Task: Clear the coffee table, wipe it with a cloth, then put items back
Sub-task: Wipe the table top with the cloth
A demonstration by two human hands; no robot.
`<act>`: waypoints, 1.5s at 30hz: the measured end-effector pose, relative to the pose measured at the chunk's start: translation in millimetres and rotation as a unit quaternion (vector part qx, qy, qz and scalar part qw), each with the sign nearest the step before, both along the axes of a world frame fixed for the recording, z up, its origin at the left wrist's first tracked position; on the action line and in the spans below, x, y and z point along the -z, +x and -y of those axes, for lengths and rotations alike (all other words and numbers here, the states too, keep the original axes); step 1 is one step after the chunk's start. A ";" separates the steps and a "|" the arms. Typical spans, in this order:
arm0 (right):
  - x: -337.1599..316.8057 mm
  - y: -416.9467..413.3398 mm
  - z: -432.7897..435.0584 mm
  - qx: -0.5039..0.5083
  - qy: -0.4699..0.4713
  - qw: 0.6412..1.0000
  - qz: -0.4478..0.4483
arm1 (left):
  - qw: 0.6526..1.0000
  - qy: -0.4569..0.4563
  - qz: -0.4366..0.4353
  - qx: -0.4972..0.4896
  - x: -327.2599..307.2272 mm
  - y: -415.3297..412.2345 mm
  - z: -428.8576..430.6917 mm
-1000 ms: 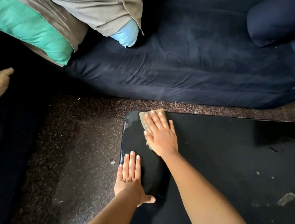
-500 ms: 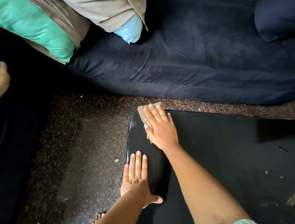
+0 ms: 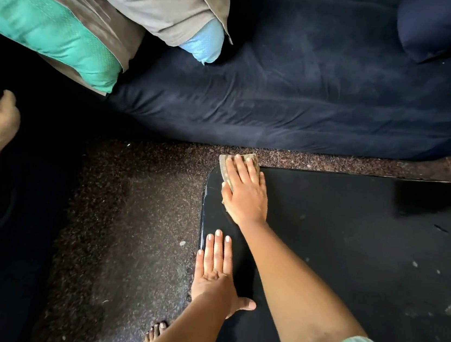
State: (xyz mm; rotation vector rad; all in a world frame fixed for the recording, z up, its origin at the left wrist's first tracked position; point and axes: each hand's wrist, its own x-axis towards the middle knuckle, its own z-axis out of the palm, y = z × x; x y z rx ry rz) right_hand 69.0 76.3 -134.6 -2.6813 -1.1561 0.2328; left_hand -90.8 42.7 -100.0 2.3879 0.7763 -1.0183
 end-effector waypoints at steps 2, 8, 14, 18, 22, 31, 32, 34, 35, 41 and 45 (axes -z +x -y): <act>0.9 -4.0 5.5 -0.089 0.010 0.996 0.024 | 0.996 0.008 0.083 -0.017 7.1 -7.3 0.6; 1.3 27.1 37.3 -0.358 -0.056 0.932 0.017 | 0.913 -0.046 0.390 -0.105 26.8 -62.7 -16.2; -7.2 7.2 2.4 -0.160 -0.024 0.986 -0.035 | 0.749 -0.217 0.307 -0.545 20.0 -87.0 -29.5; -11.9 8.6 -8.6 -0.172 -0.040 0.984 -0.036 | 0.711 -0.296 0.281 -0.572 13.0 -69.7 -38.0; -9.0 -0.8 6.2 -0.290 -0.033 0.956 -0.018 | 0.626 -0.349 0.285 -0.637 2.3 -46.3 -40.2; -3.0 -71.2 74.1 -0.310 0.011 0.950 -0.022 | 0.561 -0.287 0.313 -0.711 6.4 -53.1 -53.7; -4.2 -77.9 79.0 -0.306 0.008 0.952 -0.031 | 0.563 -0.288 0.317 -0.707 5.9 -52.9 -55.2; -7.4 -89.1 87.3 -0.294 0.008 0.955 -0.042 | 0.571 -0.292 0.317 -0.698 4.0 -51.3 -56.2; -9.2 -92.2 90.4 -0.288 0.019 0.956 -0.049 | 0.576 -0.295 0.316 -0.694 2.9 -49.2 -56.2; -94.7 -67.9 87.0 -0.149 0.010 0.909 -0.388 | 0.603 -0.308 0.315 -0.665 -2.6 -30.8 -58.4; -101.9 4.5 70.8 -0.055 0.007 0.958 -0.283 | 0.635 -0.308 0.315 -0.635 -4.9 -20.7 -57.4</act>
